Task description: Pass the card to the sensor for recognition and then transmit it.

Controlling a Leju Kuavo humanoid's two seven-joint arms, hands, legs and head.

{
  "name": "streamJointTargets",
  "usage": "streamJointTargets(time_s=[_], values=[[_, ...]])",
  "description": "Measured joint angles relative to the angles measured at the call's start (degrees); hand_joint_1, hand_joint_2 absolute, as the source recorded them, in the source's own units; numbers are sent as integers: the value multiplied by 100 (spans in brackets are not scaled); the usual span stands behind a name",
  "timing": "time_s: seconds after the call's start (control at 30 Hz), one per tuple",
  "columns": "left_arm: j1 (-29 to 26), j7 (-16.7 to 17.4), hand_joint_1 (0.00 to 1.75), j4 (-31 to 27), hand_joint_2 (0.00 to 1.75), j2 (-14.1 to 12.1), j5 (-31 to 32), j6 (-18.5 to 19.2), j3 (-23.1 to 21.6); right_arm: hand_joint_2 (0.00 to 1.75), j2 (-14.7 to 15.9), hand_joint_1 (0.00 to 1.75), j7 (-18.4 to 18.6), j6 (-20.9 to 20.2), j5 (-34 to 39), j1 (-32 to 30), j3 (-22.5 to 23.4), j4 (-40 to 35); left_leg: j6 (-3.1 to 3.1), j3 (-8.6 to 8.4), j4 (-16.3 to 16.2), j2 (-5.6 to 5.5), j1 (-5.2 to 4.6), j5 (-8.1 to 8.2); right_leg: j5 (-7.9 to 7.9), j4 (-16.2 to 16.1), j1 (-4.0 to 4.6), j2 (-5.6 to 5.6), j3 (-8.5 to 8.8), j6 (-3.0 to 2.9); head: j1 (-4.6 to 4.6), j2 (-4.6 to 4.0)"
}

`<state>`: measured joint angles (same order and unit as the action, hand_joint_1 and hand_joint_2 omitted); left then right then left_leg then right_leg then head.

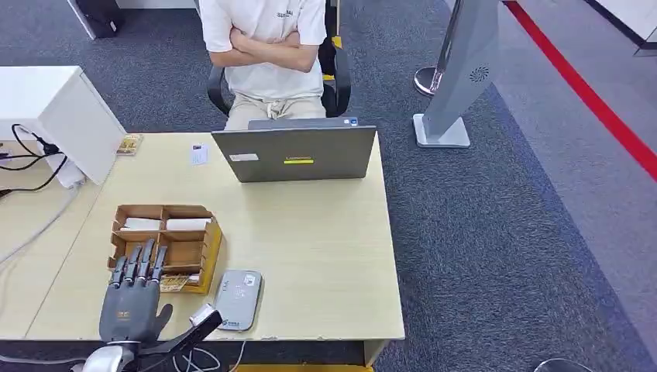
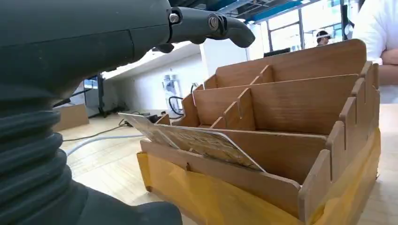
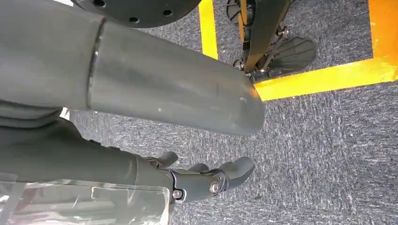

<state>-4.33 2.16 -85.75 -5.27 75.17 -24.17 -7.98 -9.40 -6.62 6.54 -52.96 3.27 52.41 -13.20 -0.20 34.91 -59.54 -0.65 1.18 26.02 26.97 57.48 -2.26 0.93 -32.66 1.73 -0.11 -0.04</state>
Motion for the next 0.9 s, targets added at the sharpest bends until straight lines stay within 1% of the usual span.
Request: streamJointTargets(time_s=[0.27, 0.3, 0.37, 0.5, 0.9], values=[[11, 0, 0, 2, 175, 0, 2, 0, -2, 0, 0, 0, 0, 0, -2, 0, 2, 2, 0, 0, 0, 0, 0, 0, 0, 0, 0, 0, 0, 0, 0, 0], [12, 0, 175, 2, 175, 0, 2, 0, -4, 0, 0, 0, 0, 0, -2, 1, 2, 2, 0, 0, 0, 0, 0, 0, 0, 0, 0, 0, 0, 0, 0, 0], [14, -2, 175, 2, 175, 2, 5, 8, -11, 0, 0, 0, 0, -2, -2, 1, 0, 2, 0, 0, 0, 0, 0, 0, 0, 0, 0, 0, 0, 0, 0, 0], [14, -57, 175, 2, 175, -11, -199, 188, -22, 0, -2, 0, 0, -28, -4, 0, 2, 2, 0, 0, 0, 0, 0, 0, 0, 0, 0, 0, 0, 0, 0, 0], [14, -151, 175, 2, 175, -74, -341, 199, -24, 0, -2, 0, 0, -37, -66, 2, 2, 2, 0, 0, 0, 0, 0, 0, 0, 0, 0, 0, 1, 0, 0, 0]])
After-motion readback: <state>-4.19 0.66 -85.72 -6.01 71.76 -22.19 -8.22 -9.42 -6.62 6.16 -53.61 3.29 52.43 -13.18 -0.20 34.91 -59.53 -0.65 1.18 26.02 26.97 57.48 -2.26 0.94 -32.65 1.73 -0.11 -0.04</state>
